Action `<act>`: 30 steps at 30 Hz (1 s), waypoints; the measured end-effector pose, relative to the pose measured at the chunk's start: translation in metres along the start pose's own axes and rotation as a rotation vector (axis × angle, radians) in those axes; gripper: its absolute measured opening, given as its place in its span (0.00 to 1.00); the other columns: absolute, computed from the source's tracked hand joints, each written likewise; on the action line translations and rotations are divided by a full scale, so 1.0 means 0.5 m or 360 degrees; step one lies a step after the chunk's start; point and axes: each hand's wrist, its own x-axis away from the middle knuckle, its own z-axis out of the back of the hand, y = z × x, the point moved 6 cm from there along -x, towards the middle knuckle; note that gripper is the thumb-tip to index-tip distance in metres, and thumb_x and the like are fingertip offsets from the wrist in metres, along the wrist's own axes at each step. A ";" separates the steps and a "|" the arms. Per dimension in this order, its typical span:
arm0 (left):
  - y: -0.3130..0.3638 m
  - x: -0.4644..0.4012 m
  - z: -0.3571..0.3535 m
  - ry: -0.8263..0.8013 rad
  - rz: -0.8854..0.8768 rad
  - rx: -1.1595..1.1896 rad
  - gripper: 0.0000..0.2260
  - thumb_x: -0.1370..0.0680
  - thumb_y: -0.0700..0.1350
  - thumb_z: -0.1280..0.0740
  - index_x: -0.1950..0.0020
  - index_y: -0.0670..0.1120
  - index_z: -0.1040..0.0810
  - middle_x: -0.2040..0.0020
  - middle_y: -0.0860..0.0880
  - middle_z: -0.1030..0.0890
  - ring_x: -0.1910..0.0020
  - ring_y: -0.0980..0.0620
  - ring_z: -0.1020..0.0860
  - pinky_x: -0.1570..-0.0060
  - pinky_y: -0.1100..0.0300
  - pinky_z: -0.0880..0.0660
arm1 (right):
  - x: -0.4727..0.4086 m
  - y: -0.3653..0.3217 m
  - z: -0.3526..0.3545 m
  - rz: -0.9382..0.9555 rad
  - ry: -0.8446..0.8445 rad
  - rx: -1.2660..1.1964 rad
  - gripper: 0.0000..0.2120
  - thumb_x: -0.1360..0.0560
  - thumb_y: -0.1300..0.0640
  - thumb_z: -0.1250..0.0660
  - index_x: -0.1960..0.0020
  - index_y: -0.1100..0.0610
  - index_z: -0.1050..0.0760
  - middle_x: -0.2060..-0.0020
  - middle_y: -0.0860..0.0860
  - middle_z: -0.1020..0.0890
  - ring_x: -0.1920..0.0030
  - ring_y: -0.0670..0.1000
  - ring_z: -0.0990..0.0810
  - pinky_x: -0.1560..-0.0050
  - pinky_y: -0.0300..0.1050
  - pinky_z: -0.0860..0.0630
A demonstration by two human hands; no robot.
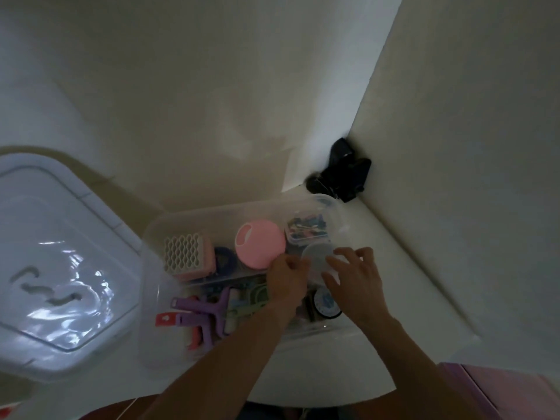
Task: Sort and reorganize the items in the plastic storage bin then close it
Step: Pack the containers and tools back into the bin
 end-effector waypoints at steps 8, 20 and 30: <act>0.004 -0.008 -0.003 -0.0005 -0.0130 0.0032 0.09 0.22 0.47 0.29 0.50 0.41 0.20 0.59 0.49 0.19 0.58 0.50 0.21 0.69 0.74 0.30 | -0.023 0.020 -0.001 -0.0062 -0.0062 -0.0133 0.16 0.35 0.48 0.21 0.50 0.52 0.16 0.51 0.46 0.16 0.50 0.58 0.27 0.55 0.50 0.23; 0.016 0.137 0.363 0.0437 -0.0896 -0.0852 0.06 0.23 0.40 0.30 0.47 0.47 0.20 0.52 0.51 0.20 0.56 0.52 0.22 0.57 0.64 0.27 | 0.030 0.097 0.035 -0.0697 0.0007 -0.0870 0.19 0.23 0.48 0.32 0.34 0.49 0.28 0.41 0.51 0.21 0.47 0.52 0.20 0.44 0.52 0.22; -0.102 0.056 0.552 0.0680 -0.0184 -0.0688 0.11 0.16 0.46 0.40 0.42 0.43 0.21 0.50 0.43 0.17 0.49 0.40 0.19 0.46 0.49 0.26 | -0.017 0.080 -0.023 -0.0874 -0.0228 -0.0867 0.13 0.20 0.58 0.39 0.36 0.58 0.25 0.46 0.59 0.17 0.47 0.60 0.19 0.47 0.48 0.27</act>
